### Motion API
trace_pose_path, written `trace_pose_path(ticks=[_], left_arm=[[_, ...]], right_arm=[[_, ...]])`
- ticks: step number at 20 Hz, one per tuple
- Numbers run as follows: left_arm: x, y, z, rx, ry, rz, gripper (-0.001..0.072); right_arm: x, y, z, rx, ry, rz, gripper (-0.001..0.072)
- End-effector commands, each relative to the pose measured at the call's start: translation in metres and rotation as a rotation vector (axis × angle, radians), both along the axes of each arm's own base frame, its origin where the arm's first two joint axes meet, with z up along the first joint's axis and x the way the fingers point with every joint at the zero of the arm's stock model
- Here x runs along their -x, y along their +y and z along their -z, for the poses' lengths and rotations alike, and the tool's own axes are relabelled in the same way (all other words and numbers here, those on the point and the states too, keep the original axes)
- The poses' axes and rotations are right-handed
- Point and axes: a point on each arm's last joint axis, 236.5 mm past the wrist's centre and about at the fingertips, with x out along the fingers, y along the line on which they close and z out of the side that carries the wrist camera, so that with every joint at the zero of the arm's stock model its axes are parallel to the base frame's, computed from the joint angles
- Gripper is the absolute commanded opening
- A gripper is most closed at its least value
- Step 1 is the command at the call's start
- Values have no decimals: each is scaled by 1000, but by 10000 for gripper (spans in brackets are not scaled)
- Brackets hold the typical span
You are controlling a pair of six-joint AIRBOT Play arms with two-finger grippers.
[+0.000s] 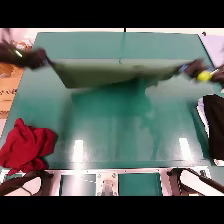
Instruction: Fold the shirts.
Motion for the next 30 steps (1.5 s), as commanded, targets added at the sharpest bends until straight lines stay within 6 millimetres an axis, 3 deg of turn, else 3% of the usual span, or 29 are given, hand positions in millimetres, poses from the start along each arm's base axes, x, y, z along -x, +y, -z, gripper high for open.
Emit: trace_pose_path(ticks=[1, 2, 4, 5, 7, 9, 12, 14, 16, 22, 24, 27, 30], left_arm=[[69, -20, -189, 25, -522, 50, 20], [99, -21, -232, 9, -654, 49, 20], [155, -23, -293, -30, -865, 49, 20], [179, -23, -313, -50, -944, 46, 21], [202, -22, -333, -70, -1017, 30, 21], [199, -14, -330, -99, -1004, 1, 21], [155, -4, -299, -115, -883, -22, 21], [117, -4, -265, -108, -768, -5, 21], [71, -7, -213, -90, -601, 33, 21], [-65, 1, 2, -22, -107, 44, 21], [-97, 2, 57, 4, -30, 36, 21], [-136, -11, 109, 73, 0, 15, 21], [-154, -37, 153, 58, 21, 33, 21]], right_arm=[[75, 8, -192, 179, -413, 71, 13], [101, 12, -233, 239, -515, 106, 13], [150, 19, -302, 341, -688, 211, 13], [170, 22, -328, 394, -763, 268, 13], [192, 21, -358, 459, -836, 375, 13], [199, 21, -366, 496, -859, 404, 13], [177, -5, -342, 488, -772, 433, 13], [147, -26, -304, 419, -663, 415, 13], [105, -38, -247, 346, -535, 342, 13], [-35, -39, -38, 186, -153, 194, 13], [-73, -36, 26, 157, -39, 178, 13], [-111, -27, 116, 131, 110, 159, 13], [-127, -23, 178, 114, 216, 141, 15]])
